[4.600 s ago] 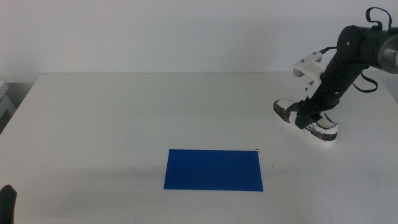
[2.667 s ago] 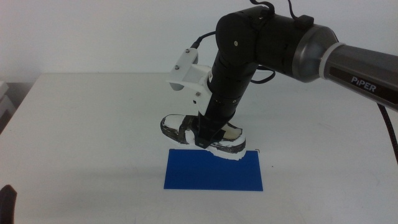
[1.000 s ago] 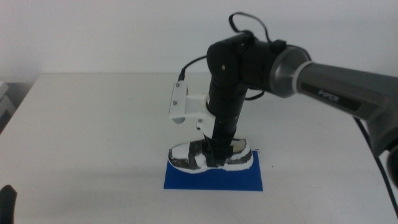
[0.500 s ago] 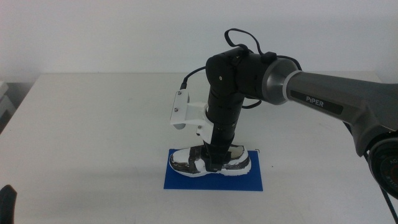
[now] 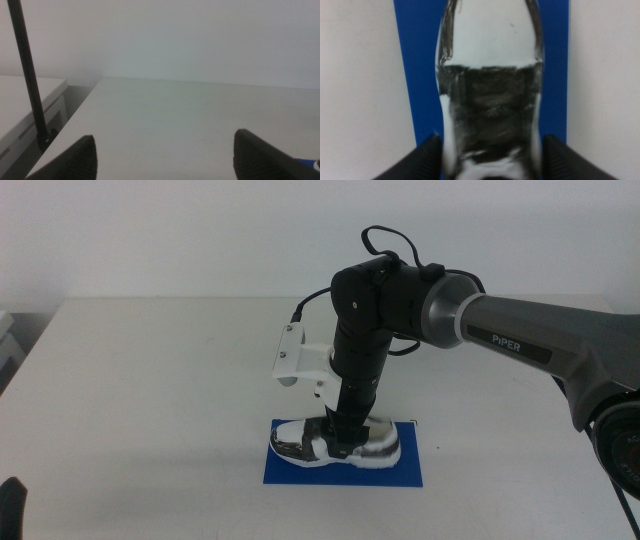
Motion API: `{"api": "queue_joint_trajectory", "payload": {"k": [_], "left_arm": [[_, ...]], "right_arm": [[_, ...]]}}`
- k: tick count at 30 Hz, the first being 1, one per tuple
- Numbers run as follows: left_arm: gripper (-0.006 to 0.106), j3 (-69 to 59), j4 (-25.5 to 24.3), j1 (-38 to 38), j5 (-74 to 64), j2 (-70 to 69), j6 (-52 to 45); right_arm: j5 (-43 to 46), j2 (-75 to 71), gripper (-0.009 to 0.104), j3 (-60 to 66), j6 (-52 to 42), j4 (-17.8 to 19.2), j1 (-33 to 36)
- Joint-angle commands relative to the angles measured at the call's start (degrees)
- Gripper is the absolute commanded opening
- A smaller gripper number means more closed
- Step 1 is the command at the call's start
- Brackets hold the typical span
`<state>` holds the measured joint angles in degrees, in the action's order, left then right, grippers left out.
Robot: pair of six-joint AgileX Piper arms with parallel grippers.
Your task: Use one arm to grab the shoe from the table and place it on the mat.
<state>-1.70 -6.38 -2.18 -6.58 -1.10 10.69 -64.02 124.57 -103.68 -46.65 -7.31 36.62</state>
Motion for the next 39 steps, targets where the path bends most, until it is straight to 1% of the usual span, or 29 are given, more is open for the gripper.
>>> {"api": "queue_joint_trajectory", "payload": {"k": [1, 3, 5, 10, 17, 20, 25, 31, 35, 39], "left_arm": [[0.094, -0.3, 0.2, 0.3, 4.6, -0.4, 0.2], [0.094, -0.3, 0.2, 0.3, 4.6, -0.4, 0.2], [0.094, -0.3, 0.2, 0.3, 4.6, -0.4, 0.2], [0.094, -0.3, 0.2, 0.3, 4.6, -0.4, 0.2], [0.094, -0.3, 0.2, 0.3, 4.6, -0.4, 0.2], [0.094, -0.3, 0.2, 0.3, 4.6, -0.4, 0.2], [0.094, -0.3, 0.2, 0.3, 4.6, -0.4, 0.2], [0.094, -0.3, 0.2, 0.3, 4.6, -0.4, 0.2], [0.094, -0.3, 0.2, 0.3, 4.6, -0.4, 0.2], [0.094, -0.3, 0.2, 0.3, 4.6, -0.4, 0.2]], "right_arm": [[0.6, -3.7, 0.058, -1.7, -0.3, -0.7, -0.5], [0.6, -3.8, 0.064, -1.7, -0.3, -0.7, -0.5], [0.7, -3.9, 0.067, -1.7, -0.3, -0.7, -0.5], [0.3, -6.4, 0.067, -1.7, 0.1, -0.7, -0.7], [-0.6, -16.0, 0.066, -1.7, 4.5, -0.7, -4.0], [-0.6, -20.6, 0.066, -1.7, 7.3, -0.7, -6.7], [-0.6, -27.4, 0.066, -1.7, 15.2, -0.5, -13.0], [-0.4, -34.5, 0.066, -1.2, 25.7, 1.3, -21.0], [3.8, -41.8, 0.066, 4.5, 27.8, 1.4, -25.7], [11.0, -50.4, 0.066, 15.5, 27.7, 1.4, -29.8]]}}
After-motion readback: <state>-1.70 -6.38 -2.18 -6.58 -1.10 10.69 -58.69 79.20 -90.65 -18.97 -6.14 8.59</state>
